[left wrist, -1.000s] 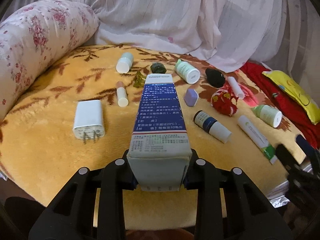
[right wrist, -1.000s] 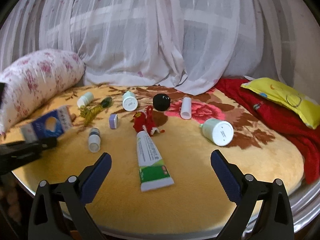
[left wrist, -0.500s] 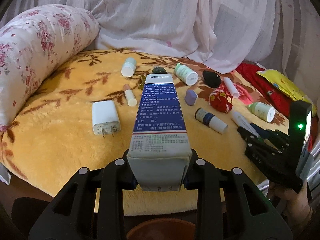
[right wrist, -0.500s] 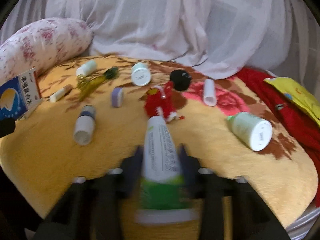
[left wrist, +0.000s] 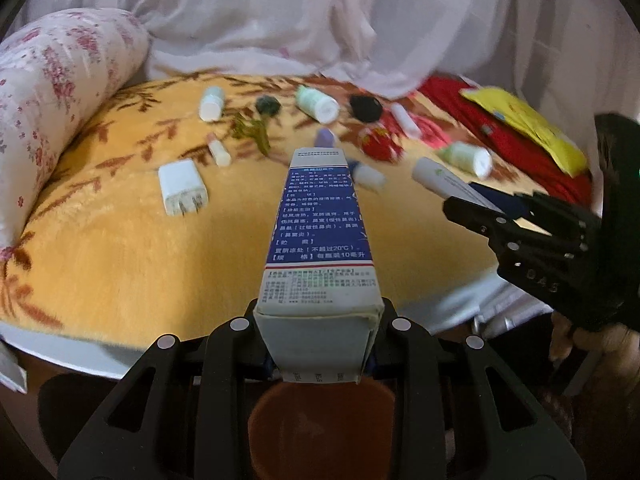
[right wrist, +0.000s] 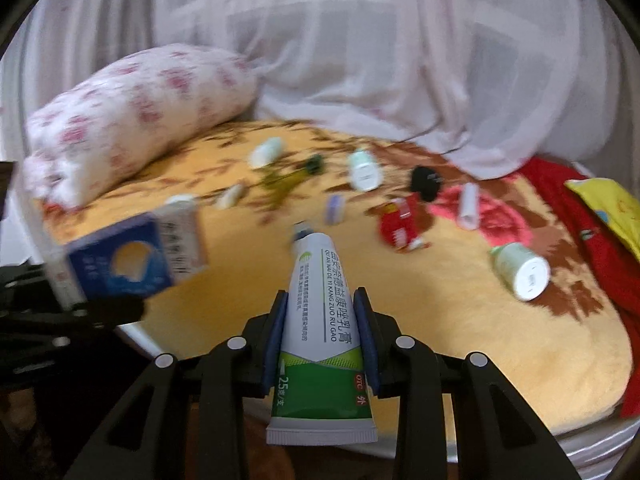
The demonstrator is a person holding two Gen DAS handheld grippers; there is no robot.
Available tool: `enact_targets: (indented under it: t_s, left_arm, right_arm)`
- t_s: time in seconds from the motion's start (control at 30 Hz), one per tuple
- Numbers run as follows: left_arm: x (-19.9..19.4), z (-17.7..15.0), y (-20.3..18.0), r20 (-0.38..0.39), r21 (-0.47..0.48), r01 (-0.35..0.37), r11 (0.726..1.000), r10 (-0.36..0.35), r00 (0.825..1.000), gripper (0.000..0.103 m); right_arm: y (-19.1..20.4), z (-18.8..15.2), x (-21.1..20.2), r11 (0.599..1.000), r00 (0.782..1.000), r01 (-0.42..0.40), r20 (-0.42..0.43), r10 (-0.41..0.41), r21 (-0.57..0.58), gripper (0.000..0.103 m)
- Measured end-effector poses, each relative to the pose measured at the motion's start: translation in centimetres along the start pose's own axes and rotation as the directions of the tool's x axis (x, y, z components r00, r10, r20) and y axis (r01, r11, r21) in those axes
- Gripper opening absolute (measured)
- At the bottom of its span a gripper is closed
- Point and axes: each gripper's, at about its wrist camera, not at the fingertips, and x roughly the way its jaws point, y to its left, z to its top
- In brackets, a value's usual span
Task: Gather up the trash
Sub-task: 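Carry the box and tube down to the orange bin and open both tools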
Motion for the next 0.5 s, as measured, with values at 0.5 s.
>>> enact_targets:
  t_s: [0.5]
  left_arm:
    - [-1.8, -7.2, -0.9, -0.317, 0.093, 0.078, 0.993, -0.044, 0.947, 0.030]
  right_arm:
    - [6.1, -9.2, -0.1, 0.974, 0.912, -0.227, -0.350, 0.216, 0.009, 0.033]
